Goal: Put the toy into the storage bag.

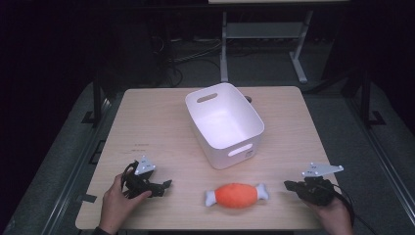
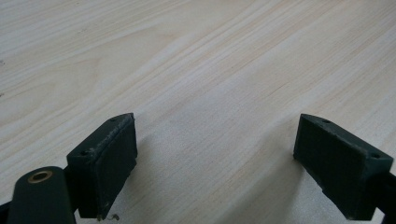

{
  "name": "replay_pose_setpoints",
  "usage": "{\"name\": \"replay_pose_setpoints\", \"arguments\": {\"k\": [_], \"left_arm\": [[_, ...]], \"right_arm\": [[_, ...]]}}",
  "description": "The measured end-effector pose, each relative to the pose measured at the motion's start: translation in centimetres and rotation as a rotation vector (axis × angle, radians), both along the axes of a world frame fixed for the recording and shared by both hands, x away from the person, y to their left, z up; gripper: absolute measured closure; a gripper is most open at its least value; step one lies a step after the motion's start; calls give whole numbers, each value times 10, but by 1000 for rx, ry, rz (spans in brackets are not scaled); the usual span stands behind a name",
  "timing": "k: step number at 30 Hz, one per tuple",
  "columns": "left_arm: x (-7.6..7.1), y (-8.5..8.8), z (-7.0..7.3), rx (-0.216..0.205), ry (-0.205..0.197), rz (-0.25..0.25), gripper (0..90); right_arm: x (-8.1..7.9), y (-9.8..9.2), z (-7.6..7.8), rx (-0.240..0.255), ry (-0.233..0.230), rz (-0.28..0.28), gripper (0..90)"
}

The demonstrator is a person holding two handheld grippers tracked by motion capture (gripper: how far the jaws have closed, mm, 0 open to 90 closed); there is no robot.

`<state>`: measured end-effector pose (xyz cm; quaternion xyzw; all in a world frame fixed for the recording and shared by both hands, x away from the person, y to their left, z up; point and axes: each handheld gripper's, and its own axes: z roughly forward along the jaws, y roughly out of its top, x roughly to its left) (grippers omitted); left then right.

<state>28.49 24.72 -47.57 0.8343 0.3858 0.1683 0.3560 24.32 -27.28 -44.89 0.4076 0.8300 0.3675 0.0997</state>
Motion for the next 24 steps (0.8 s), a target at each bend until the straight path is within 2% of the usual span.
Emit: {"name": "replay_pose_setpoints", "arguments": {"k": [12,24], "left_arm": [[0,0,0,0,0,0,126],[0,0,0,0,0,0,125]], "right_arm": [[-6,23,10,78,-6,128,897],[-13,47,10,96,6,235,897]]}}
